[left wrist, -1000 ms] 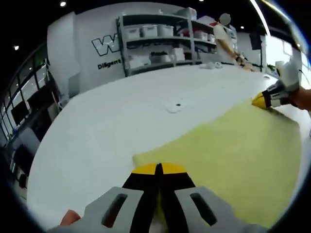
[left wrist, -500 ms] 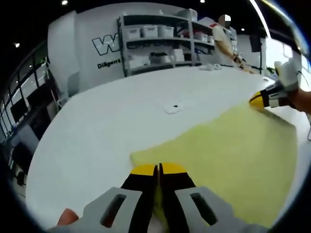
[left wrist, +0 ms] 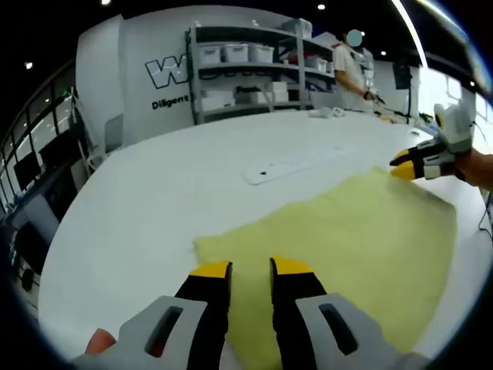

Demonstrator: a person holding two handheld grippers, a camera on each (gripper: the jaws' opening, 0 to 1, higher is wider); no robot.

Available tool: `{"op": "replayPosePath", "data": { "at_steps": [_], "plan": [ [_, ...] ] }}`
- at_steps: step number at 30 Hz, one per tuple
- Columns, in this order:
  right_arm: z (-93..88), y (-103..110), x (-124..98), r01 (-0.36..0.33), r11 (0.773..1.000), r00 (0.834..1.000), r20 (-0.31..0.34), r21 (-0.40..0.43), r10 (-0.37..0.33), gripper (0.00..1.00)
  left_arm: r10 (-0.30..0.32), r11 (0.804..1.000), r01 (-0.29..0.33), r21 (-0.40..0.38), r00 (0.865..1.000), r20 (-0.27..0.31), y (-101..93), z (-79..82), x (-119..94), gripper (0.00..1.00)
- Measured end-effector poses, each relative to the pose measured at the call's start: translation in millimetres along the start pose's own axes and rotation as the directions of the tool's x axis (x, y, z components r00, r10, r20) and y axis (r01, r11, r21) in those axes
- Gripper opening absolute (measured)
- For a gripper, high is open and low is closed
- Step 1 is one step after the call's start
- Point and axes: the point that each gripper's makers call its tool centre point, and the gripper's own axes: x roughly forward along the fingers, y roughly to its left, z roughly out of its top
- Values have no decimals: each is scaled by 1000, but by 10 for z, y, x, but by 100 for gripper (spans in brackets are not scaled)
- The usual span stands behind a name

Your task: Fold the garment on the visible template until the final outline fits inside the template.

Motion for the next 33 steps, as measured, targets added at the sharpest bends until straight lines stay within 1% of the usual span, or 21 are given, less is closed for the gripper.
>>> {"op": "replayPosePath", "data": {
  "at_steps": [4,8,13,16,21,23,27,28,29,32,33],
  "plan": [
    [23,43,-68,-3,1000,1000,6,2,3,17,-3,1000,3,-2,1000,15,-35,48,-78,20],
    [58,89,-149,-6,1000,1000,18,3,6,23,-6,1000,6,-7,1000,24,-70,79,-152,23],
    [98,144,-270,-6,1000,1000,29,1,6,24,-9,1000,9,-17,1000,27,-139,78,-254,28],
    [126,171,-357,-4,1000,999,39,1,4,25,-17,1000,17,-14,1000,24,-195,72,-326,29],
    [141,222,-520,0,1000,999,51,4,0,26,-14,1000,15,-17,999,29,-238,100,-489,32],
    [148,261,-624,3,1000,998,55,7,-3,27,-16,1000,17,-17,999,34,-266,121,-576,32],
    [191,303,-746,5,1000,998,68,11,-5,28,-13,1000,13,-10,999,48,-288,164,-754,33],
    [214,329,-808,5,1000,997,77,7,-5,28,-11,1000,11,-10,999,52,-263,163,-784,33],
    [221,328,-824,4,1000,997,83,5,-4,29,-10,1000,10,-11,999,53,-261,161,-815,33],
    [215,385,-953,2,1000,996,88,0,-2,29,-6,1000,7,-15,998,55,-275,138,-930,34],
    [210,388,-965,2,1000,996,88,0,-2,30,-5,1000,6,-16,999,54,-285,129,-979,34]
  ]
}}
